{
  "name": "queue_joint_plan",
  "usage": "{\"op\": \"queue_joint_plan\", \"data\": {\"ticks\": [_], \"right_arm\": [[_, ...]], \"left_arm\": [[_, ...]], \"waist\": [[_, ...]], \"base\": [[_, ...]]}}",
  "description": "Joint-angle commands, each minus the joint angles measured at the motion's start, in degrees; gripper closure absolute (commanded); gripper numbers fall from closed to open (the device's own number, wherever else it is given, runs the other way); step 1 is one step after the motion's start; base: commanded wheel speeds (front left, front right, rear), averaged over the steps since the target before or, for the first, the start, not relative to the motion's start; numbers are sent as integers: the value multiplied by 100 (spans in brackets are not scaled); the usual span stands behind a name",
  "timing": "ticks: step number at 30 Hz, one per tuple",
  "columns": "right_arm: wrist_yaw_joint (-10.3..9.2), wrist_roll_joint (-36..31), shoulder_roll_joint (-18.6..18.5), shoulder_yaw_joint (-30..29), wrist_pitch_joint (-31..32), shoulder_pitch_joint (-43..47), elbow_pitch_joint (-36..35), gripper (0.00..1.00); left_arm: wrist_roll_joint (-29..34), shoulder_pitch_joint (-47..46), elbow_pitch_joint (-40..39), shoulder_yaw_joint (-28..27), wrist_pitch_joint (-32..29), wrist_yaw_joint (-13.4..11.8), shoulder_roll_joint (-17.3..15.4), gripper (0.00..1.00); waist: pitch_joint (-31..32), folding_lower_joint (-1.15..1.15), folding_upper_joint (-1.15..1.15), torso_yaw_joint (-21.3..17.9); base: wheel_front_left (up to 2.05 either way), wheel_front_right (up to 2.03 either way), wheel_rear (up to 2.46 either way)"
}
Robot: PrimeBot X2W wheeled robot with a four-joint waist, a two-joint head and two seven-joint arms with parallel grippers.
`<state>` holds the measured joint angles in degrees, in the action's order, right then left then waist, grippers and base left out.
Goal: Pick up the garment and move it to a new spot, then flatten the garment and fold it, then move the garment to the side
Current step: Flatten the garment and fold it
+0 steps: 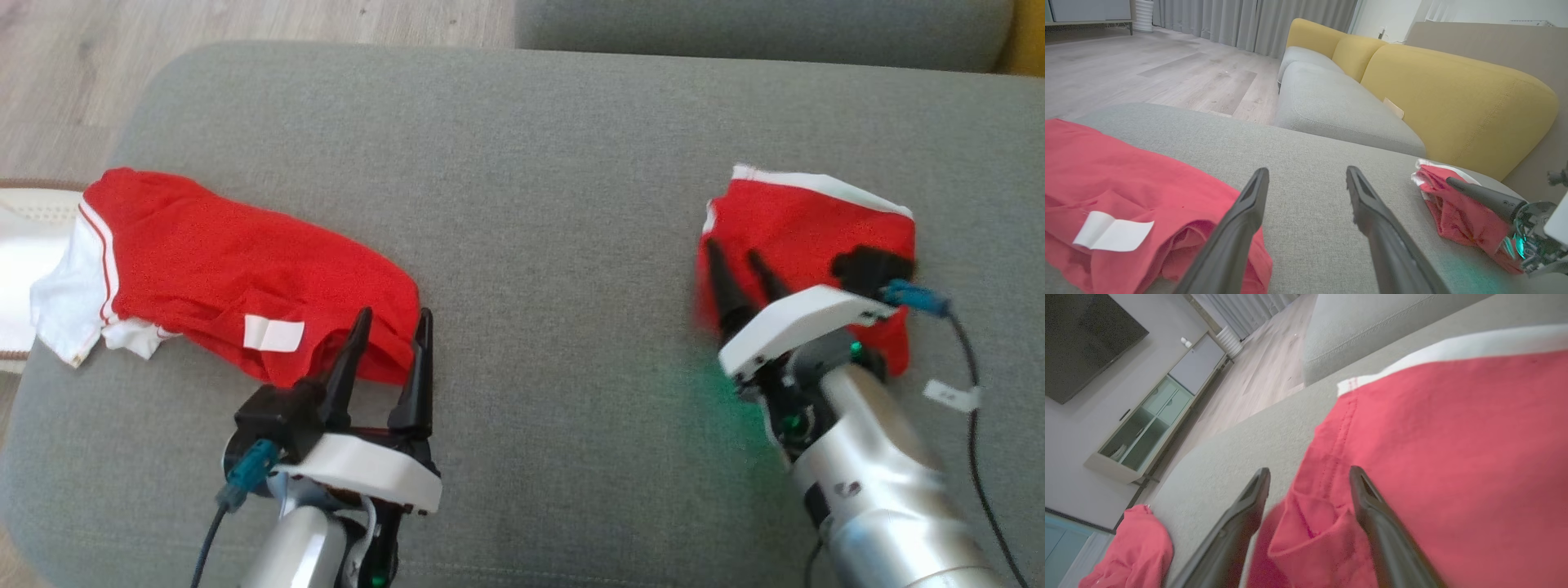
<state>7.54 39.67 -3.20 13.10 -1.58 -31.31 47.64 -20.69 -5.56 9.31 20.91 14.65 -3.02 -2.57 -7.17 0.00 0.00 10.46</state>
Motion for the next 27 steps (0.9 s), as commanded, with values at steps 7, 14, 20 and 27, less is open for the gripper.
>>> {"op": "queue_joint_plan", "data": {"ticks": [7,14,20,27], "right_arm": [[-5,868,32,1397,-82,-109,-71,0],[-5,1080,32,1755,-257,-121,-306,0],[-5,500,-82,1379,-561,-133,-436,0],[-5,-937,-630,363,-1113,204,-858,0]], "left_arm": [[114,-96,-137,-325,35,32,-31,0],[101,-38,-173,-345,35,15,-31,0],[71,-13,-249,-364,35,-19,-31,0],[41,-19,-505,-478,35,-32,-31,0]], "waist": [[183,0,0,-99],[275,0,0,-194],[323,0,0,-349],[313,0,0,-626]], "base": [[0,0,0],[0,0,0],[0,0,0],[0,0,0]]}}
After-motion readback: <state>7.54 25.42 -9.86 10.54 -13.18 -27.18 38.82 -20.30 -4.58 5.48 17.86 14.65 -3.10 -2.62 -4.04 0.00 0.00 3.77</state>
